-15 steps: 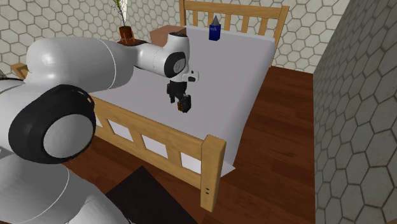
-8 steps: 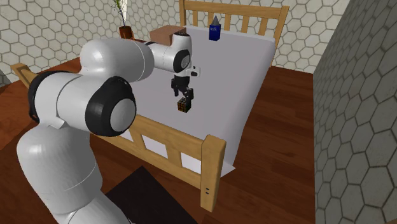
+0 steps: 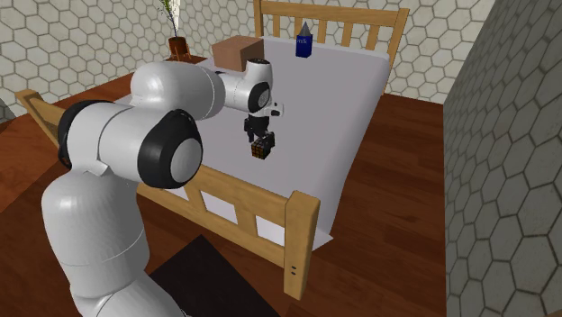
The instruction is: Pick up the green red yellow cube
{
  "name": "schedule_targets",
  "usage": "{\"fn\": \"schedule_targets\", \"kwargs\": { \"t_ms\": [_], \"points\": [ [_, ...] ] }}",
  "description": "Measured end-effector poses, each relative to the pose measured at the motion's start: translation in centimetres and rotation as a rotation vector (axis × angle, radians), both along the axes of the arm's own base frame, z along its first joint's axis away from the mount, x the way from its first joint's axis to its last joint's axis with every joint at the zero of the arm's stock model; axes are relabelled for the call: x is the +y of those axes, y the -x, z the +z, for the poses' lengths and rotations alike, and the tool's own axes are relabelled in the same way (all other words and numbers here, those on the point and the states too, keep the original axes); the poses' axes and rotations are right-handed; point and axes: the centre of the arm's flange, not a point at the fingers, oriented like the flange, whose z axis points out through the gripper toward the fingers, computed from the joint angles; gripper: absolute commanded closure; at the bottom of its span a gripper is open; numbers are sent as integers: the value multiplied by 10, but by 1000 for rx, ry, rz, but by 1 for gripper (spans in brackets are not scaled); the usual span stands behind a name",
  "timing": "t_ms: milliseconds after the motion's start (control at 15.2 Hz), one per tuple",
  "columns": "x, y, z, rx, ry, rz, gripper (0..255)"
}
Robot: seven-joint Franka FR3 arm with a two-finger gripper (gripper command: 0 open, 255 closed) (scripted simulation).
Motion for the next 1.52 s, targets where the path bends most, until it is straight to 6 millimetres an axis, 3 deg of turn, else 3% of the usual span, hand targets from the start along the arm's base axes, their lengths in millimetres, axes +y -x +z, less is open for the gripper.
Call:
{"fn": "schedule_targets", "kwargs": {
  "t_ms": [66,132,858,1518],
  "points": [
    [0,1,-3,0,0,0,0],
    [0,1,-5,0,0,0,255],
    [-1,0,-3,-2,0,-1,255],
    [0,1,47,-1,0,0,255]
  ]
}}
